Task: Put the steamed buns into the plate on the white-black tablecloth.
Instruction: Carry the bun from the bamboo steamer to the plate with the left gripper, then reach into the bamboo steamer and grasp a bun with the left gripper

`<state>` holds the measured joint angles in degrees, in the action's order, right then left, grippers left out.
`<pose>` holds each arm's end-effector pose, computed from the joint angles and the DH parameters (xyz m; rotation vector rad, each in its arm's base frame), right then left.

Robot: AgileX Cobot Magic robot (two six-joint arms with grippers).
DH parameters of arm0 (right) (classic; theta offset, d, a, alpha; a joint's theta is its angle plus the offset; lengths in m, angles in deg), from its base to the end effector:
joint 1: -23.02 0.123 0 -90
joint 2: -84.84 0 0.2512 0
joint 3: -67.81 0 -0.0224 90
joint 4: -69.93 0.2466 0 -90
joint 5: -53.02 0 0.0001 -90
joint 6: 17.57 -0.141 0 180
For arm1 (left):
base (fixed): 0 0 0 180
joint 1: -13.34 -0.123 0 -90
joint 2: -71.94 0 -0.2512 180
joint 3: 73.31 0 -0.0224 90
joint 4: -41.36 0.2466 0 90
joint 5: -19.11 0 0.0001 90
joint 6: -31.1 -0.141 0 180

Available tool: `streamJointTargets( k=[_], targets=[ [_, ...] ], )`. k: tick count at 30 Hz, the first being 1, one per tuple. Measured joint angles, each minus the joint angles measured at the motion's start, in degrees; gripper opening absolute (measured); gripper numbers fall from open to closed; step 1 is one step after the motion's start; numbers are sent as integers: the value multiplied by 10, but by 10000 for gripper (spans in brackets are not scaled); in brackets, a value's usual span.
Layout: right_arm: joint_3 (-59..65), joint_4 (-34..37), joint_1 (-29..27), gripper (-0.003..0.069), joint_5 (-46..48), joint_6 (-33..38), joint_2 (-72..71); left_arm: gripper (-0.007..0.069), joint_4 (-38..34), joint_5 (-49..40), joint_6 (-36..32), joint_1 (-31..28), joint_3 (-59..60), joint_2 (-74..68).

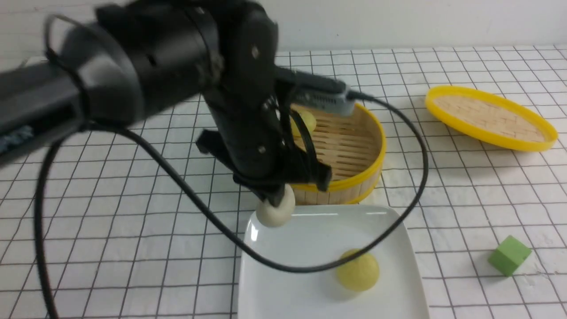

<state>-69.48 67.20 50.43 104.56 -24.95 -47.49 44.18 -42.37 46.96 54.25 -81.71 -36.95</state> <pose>0.1484 0.0710 0.2185 -0.4529 2.4448 0.2001 0.2847 -0.2386 0.2038 0.6386 2.7658 -0.1554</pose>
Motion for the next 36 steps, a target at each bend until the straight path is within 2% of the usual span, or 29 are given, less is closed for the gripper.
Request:
streamJointTargets(
  k=[4,7,8,9,11,14,20,24,25,27,29,30,31,34,36],
  targets=[
    [0,0,0,26,0,0,0,72,6,33,47,5,11,-42],
    [0,0,0,29,0,0,0,165,7,47,57,5,11,-81],
    [0,0,0,29,0,0,0,171,7,48,57,5,11,-81],
    [0,0,0,29,0,0,0,226,5,54,56,5,11,-92],
    [0,0,0,29,0,0,0,276,5,63,53,5,11,-95],
    [0,0,0,32,0,0,0,393,7,72,52,5,-9,-96],
    [0,2,0,38,1,0,0,471,38,51,58,2,-112,-96],
    [0,3,0,43,0,0,0,430,45,39,74,-13,-195,-101],
    [0,3,0,44,0,0,0,348,41,25,79,-27,-253,-114],
    [0,3,0,46,0,0,0,243,31,8,80,-44,-299,-131],
    [0,3,0,48,0,0,0,92,13,-21,71,-70,-374,-171],
    [0,3,0,48,0,0,0,82,12,-23,70,-70,-381,-175],
    [0,3,0,50,0,0,0,29,-1,-43,60,-86,-423,-205],
    [0,4,0,53,-1,0,0,5,-18,-68,54,-107,-504,-271],
    [0,4,0,55,-1,0,0,21,-20,-74,53,-111,-544,-303]
  ],
)
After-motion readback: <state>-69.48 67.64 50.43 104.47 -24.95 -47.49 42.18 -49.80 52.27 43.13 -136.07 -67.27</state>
